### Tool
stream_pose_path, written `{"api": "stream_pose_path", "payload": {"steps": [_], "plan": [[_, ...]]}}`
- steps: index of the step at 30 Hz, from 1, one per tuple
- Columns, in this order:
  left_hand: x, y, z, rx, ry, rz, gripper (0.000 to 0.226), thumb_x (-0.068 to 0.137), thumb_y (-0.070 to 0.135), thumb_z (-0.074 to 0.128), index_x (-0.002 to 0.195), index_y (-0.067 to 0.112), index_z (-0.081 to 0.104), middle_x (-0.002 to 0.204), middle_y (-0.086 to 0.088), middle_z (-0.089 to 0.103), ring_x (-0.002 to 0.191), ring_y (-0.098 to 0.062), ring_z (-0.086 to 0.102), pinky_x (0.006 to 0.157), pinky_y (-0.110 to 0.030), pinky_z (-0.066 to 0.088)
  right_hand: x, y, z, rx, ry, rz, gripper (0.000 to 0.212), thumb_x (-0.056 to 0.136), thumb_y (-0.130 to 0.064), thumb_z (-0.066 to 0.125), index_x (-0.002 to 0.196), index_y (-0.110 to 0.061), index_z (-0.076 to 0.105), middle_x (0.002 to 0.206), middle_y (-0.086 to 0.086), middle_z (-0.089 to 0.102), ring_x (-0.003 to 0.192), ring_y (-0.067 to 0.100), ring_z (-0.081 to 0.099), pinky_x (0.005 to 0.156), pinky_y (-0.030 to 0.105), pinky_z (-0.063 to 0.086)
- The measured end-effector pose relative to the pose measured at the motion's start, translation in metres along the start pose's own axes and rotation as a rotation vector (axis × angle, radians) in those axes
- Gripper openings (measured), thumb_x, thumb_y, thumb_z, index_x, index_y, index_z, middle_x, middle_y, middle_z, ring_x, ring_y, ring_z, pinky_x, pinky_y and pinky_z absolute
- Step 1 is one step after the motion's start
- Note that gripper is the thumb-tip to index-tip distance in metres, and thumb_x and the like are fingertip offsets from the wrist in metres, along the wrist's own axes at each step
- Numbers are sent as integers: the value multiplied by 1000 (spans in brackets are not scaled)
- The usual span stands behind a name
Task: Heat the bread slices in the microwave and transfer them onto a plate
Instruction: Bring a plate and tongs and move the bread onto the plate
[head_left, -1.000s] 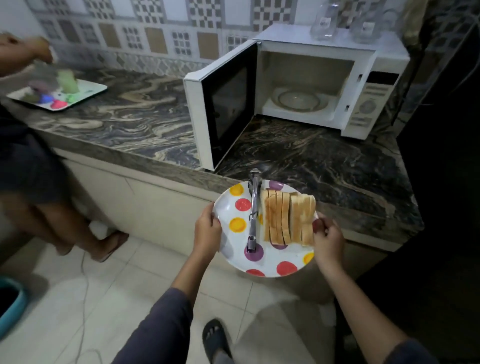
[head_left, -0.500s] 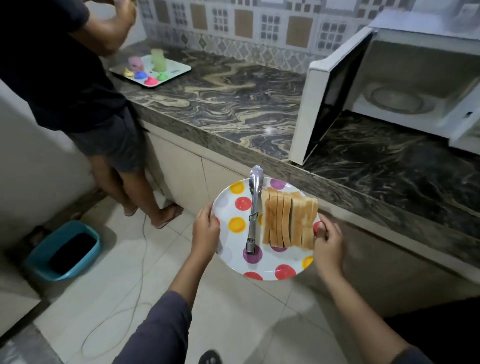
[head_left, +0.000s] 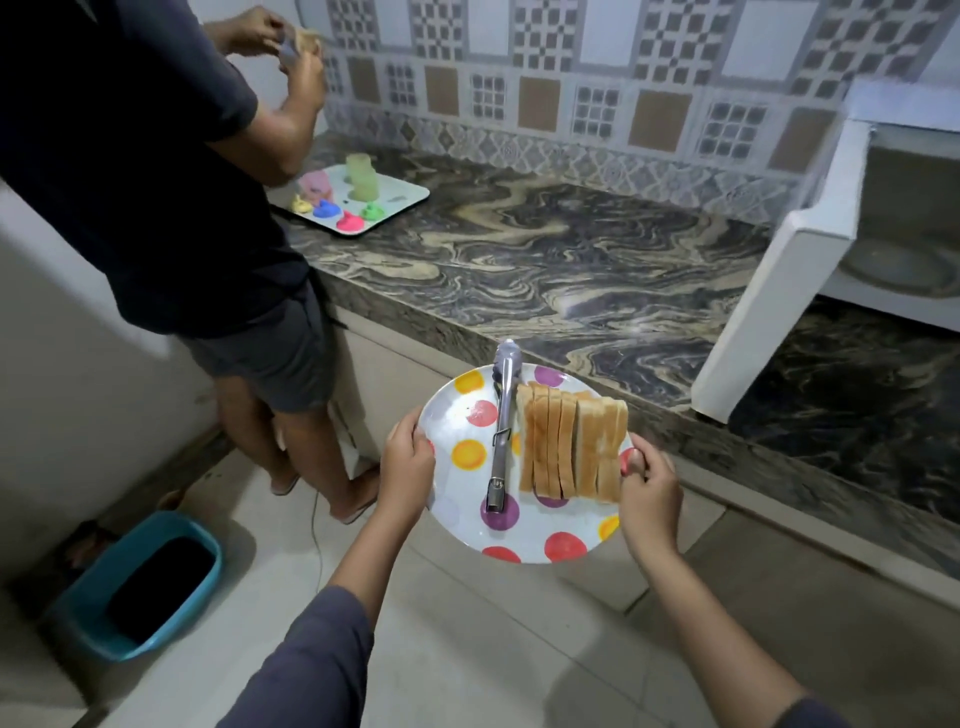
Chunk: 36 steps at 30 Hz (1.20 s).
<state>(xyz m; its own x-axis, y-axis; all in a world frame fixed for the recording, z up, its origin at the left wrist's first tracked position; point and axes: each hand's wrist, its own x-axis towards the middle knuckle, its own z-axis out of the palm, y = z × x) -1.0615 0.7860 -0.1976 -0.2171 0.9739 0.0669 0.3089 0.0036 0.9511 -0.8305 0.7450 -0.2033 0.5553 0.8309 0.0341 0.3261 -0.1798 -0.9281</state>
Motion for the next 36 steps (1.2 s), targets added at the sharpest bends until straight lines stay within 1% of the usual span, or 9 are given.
{"api": "stream_pose_path", "payload": {"steps": [4,8,10,14,18,21,24,29,36], "plan": [[59,-1,20,-17,-2,-29,33,87,10,36,108,15,61,104,-5,66,97,-23,59,83,-36,48,49,-6,29,-11,45,-14,32,96,-4,38,119,-6,60,115,14,56,96,19,50,78,24,35],[114,-1,47,-13,-16,-49,37,83,16,35,110,15,61,104,-6,66,97,-25,61,83,-41,50,104,-9,52,-45,91,-15,32,95,-4,39,119,-5,60,120,15,58,106,26,52,80,25,35],[146,-1,65,-1,-35,-35,37,82,17,35,109,13,61,103,-6,66,96,-24,61,78,-36,50,135,-10,62,-70,116,-17,32,94,-3,39,118,-4,61,119,16,59,107,29,53,79,26,35],[209,6,99,4,-44,1,31,91,0,38,109,9,62,97,-2,63,88,-18,56,67,-23,43,193,-14,77,-68,131,-18,31,93,-1,41,116,-4,61,116,14,60,103,25,55,79,26,38],[260,8,129,39,-117,21,30,92,2,38,104,15,62,91,1,61,86,-19,55,69,-29,40,239,-16,86,-104,143,35,30,95,-5,40,118,-4,59,121,12,59,107,24,54,81,25,38],[294,12,147,65,-176,19,30,94,7,39,115,13,61,99,4,61,93,-17,56,75,-26,38,267,-14,92,-136,151,62,29,95,-5,41,120,-4,58,120,12,59,111,27,54,80,23,36],[321,14,160,124,-278,71,31,94,8,40,118,13,60,105,3,62,94,-13,54,70,-18,34,287,-8,97,-196,169,120,30,96,-8,41,121,-8,57,120,11,61,109,29,56,78,26,38],[359,6,181,194,-426,97,30,94,10,42,118,11,60,114,-9,66,104,-26,59,74,-24,36,308,1,100,-314,189,248,29,96,-17,41,120,-14,57,117,11,63,101,30,59,75,35,46],[378,3,194,205,-549,164,32,92,6,42,115,15,63,102,-2,67,90,-16,55,66,-22,32,308,-4,98,-366,177,333,27,94,-20,46,118,-18,56,113,9,64,100,29,59,76,37,47]]}}
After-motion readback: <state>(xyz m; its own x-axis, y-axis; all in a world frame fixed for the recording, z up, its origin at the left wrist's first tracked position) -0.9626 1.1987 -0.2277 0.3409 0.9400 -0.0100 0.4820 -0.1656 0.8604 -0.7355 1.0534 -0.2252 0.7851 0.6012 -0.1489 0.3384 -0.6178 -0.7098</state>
